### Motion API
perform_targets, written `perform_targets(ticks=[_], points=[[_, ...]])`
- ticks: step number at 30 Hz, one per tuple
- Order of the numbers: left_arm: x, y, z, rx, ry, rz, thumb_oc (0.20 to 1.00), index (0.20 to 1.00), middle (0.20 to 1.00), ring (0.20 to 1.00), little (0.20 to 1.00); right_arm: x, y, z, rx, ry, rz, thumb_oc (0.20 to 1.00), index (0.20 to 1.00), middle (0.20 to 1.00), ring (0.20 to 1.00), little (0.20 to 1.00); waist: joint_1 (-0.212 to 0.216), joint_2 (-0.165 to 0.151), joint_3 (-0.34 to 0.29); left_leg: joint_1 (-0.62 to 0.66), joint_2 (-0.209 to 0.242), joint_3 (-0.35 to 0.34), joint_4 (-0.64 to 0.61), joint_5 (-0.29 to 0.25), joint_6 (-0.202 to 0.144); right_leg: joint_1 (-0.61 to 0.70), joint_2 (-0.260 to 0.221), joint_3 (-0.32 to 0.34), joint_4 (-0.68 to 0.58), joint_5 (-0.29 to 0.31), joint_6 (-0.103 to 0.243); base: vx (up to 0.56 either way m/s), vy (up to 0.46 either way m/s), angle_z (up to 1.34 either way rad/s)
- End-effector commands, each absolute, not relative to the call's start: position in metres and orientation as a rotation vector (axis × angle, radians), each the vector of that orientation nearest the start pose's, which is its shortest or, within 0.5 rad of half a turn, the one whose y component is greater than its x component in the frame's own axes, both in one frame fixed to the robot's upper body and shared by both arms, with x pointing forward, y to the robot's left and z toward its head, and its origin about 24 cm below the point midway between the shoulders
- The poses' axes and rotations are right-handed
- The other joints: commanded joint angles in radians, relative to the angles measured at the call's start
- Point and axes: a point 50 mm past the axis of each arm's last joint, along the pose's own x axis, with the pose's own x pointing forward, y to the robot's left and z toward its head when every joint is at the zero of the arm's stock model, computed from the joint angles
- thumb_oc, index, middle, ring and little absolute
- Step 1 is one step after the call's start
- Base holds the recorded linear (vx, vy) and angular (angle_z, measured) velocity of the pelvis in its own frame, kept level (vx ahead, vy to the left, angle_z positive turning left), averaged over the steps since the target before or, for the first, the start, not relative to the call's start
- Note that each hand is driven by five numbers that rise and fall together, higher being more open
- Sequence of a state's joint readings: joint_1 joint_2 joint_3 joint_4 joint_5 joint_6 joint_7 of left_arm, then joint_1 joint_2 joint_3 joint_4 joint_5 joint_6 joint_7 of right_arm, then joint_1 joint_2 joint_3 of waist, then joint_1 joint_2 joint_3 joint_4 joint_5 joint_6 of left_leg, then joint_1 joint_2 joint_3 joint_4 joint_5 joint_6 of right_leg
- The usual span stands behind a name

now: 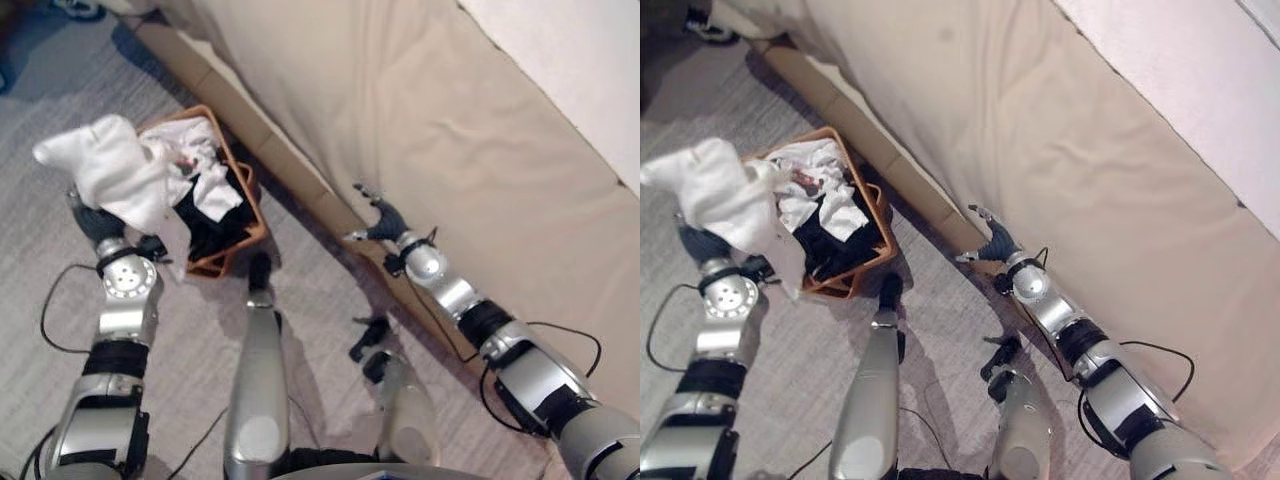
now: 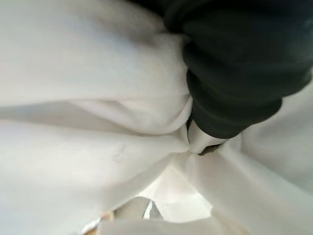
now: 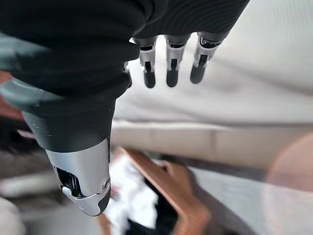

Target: Pick up clothes into the bucket

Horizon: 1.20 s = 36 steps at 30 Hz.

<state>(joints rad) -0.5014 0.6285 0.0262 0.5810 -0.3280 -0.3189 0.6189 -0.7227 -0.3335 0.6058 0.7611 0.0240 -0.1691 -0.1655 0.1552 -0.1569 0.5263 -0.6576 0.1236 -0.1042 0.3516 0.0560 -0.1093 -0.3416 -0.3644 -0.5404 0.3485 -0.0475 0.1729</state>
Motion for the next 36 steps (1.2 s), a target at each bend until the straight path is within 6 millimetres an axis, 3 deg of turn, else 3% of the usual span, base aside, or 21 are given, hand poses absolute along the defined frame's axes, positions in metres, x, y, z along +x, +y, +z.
perform_targets(ticks=[1, 4, 9, 17, 23, 30, 36], points=[[0.318, 0.322, 0.188, 0.214, -0.542, 0.799, 0.2, 0.2, 0.2, 0.2, 0.2, 0.359, -0.1, 0.083, -0.633, -0.178, 0.305, 1.0, 1.0, 1.0, 1.0, 1.0, -0.004, -0.064, -0.006, -0.045, 0.003, 0.016, 0.043, -0.054, 0.017, 0.017, -0.045, 0.042, 0.026, 0.084, 0.061, 0.06, -0.015, 0.12], [0.324, 0.314, 0.2, 0.19, -0.581, 0.806, 0.2, 0.2, 0.2, 0.2, 0.2, 0.356, -0.104, 0.066, -0.687, -0.123, 0.287, 1.0, 1.0, 1.0, 1.0, 1.0, -0.008, -0.096, -0.006, -0.139, -0.009, -0.01, 0.089, -0.074, 0.028, -0.059, -0.037, 0.028, 0.056, 0.073, 0.058, 0.06, -0.013, 0.07], [0.325, 0.317, 0.211, 0.172, -0.604, 0.83, 0.2, 0.2, 0.2, 0.2, 0.2, 0.355, -0.106, 0.065, -0.686, -0.125, 0.284, 1.0, 1.0, 1.0, 1.0, 1.0, -0.021, -0.123, -0.006, -0.209, -0.011, -0.023, 0.118, -0.085, 0.03, -0.111, -0.027, 0.015, 0.07, 0.059, 0.053, 0.04, -0.009, 0.07], [0.328, 0.323, 0.238, 0.227, -0.658, 0.854, 0.2, 0.2, 0.2, 0.2, 0.2, 0.349, -0.108, 0.073, -0.633, -0.186, 0.278, 1.0, 1.0, 1.0, 1.0, 1.0, -0.077, -0.157, -0.006, -0.313, -0.004, -0.029, 0.142, -0.09, 0.031, -0.217, -0.021, 0.011, 0.086, 0.049, 0.047, 0.0, 0.004, -0.01], [0.326, 0.344, 0.246, 0.264, -0.614, 0.956, 0.2, 0.2, 0.2, 0.2, 0.2, 0.34, -0.11, 0.081, -0.573, -0.25, 0.286, 1.0, 1.0, 1.0, 1.0, 1.0, -0.122, -0.194, -0.006, -0.378, 0.009, -0.034, 0.176, -0.103, 0.038, -0.296, -0.013, 0.025, 0.109, 0.049, 0.048, 0.01, 0.006, -0.06], [0.316, 0.384, 0.244, 0.217, -0.504, 1.111, 0.2, 0.2, 0.2, 0.2, 0.2, 0.329, -0.116, 0.087, -0.503, -0.299, 0.297, 1.0, 1.0, 1.0, 1.0, 1.0, -0.166, -0.228, -0.006, -0.414, 0.024, -0.035, 0.217, -0.119, 0.044, -0.332, -0.005, 0.031, 0.128, 0.046, 0.055, 0.01, 0.001, -0.09], [0.319, 0.385, 0.244, 0.263, -0.466, 1.095, 0.2, 0.2, 0.2, 0.2, 0.2, 0.327, -0.117, 0.09, -0.502, -0.321, 0.299, 1.0, 1.0, 1.0, 1.0, 1.0, -0.175, -0.234, -0.006, -0.422, 0.025, -0.041, 0.212, -0.115, 0.045, -0.337, -0.004, 0.024, 0.13, 0.041, 0.053, 0.01, -0.003, -0.04]])
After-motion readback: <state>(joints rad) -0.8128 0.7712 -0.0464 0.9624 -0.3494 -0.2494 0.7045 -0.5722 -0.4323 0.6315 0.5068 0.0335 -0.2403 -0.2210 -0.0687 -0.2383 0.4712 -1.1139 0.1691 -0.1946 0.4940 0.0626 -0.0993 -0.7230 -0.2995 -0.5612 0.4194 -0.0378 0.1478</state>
